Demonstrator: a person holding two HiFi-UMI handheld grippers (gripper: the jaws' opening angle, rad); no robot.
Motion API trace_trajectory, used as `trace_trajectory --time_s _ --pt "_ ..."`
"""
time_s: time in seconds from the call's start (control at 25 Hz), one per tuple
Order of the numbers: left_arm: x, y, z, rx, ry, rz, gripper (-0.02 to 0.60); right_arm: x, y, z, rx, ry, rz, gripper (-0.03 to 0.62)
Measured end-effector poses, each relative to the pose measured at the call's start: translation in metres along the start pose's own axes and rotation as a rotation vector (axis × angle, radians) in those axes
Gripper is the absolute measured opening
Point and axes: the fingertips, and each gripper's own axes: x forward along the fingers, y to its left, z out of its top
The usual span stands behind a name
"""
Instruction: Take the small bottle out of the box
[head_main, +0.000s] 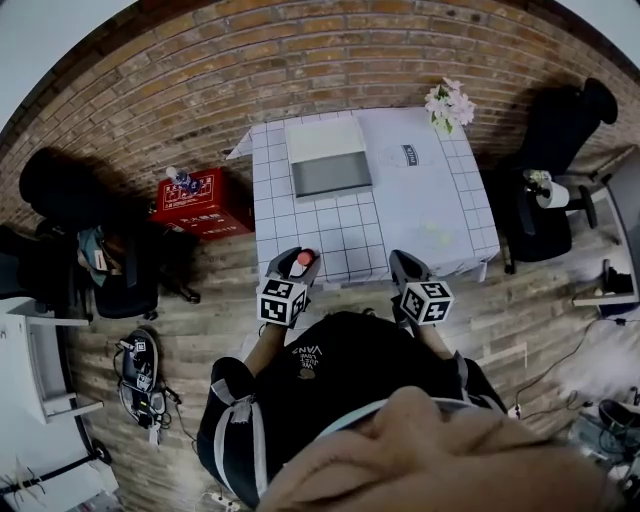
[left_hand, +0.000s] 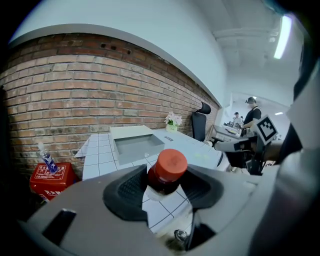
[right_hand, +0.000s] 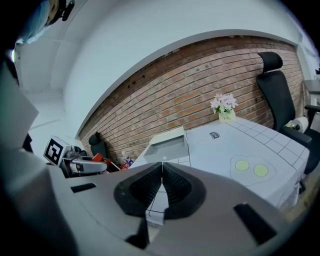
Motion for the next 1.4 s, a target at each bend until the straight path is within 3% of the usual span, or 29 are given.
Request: trace_trajectory --time_s 0.64,1.4 --pt "-0.030 0.019 -0.015 0.020 0.014 -0.058 0.209 -0.006 0.041 -0.023 0.015 -0.018 -0.057 0.003" --pt "-0.048 0.031 -0.025 0.034 0.002 -0.077 0.209 -0.006 0.065 -0.035 -0.030 -0.013 -0.094 0.002"
